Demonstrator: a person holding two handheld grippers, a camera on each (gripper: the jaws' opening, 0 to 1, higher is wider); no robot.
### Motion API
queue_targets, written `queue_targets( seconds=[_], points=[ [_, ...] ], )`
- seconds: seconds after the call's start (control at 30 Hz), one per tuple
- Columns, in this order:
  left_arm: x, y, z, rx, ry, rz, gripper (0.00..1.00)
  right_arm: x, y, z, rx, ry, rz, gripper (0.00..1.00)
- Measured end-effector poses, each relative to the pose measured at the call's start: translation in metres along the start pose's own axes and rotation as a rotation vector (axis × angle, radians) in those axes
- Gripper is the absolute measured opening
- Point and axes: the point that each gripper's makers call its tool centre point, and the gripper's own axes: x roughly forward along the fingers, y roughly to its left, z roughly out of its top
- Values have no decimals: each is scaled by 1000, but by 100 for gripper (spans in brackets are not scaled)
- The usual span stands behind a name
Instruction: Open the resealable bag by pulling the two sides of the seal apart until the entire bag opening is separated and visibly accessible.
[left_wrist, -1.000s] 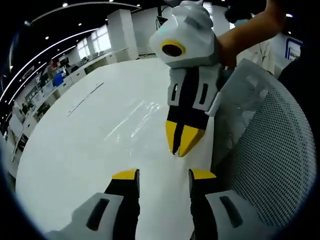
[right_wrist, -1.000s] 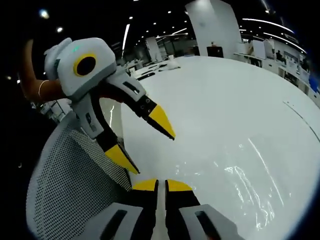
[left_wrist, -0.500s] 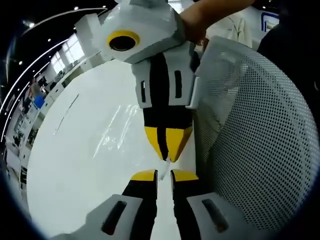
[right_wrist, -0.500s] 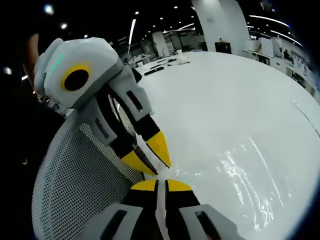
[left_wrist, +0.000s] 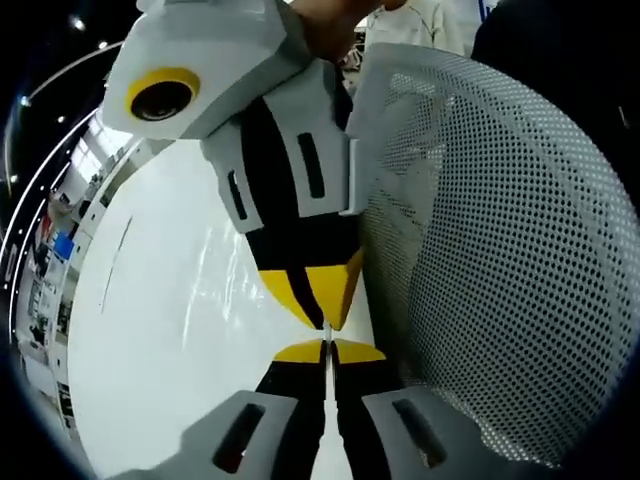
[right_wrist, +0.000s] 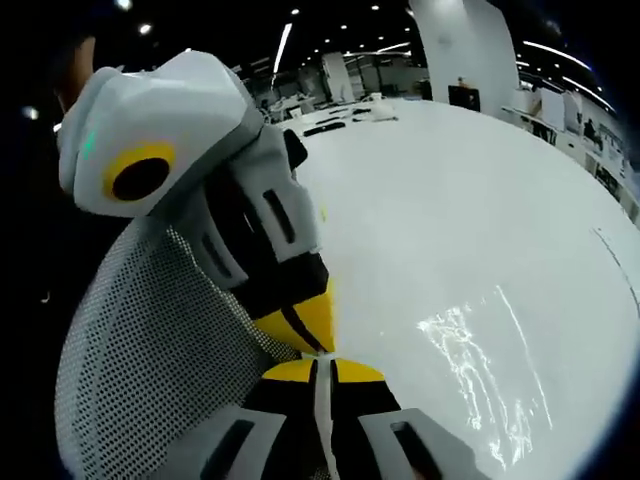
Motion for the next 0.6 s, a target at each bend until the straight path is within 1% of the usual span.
queue_targets(
  seconds=[0.1, 0.17, 0.2, 0.27, 0.3, 0.37, 0.4, 0.43, 0.47, 0.5, 0.57, 0.6],
  points=[
    [-1, 0, 4, 2, -21, 1, 0, 0, 1, 1, -103, 34, -37, 2],
    [-1, -1, 3, 6, -13, -7, 0, 2, 2, 2, -133, 37, -52, 1],
    [-1, -1, 2, 5, -6, -7, 0, 3, 1, 1, -155, 52, -61, 1],
    [-1, 0, 1, -15, -1, -2, 0, 5, 1, 0, -197, 67, -78, 0],
    [-1, 0, 1, -14, 0, 1, 0, 4, 1, 0, -198, 72, -85, 0],
    [-2, 3, 1, -20, 0, 14, 0, 3, -1, 2, -231, 78, -105, 0],
    [-2, 0, 0, -100, 10, 3, 0, 3, 0, 3, -243, 81, -107, 0],
    [-2, -2, -1, -114, 14, -22, 0, 5, 3, 1, -252, 88, -95, 0],
    [0, 4, -1, -92, 16, -7, 0, 4, -2, 1, -298, 99, -128, 0],
    [1, 4, -1, -78, 23, -2, 0, 5, -3, 0, -318, 106, -138, 0],
    [2, 3, 0, -44, 35, -1, 0, 5, -3, -1, -307, 110, -138, 0],
    [2, 4, 0, -26, 37, 10, 0, 4, -4, -1, -306, 109, -142, 0]
  ],
)
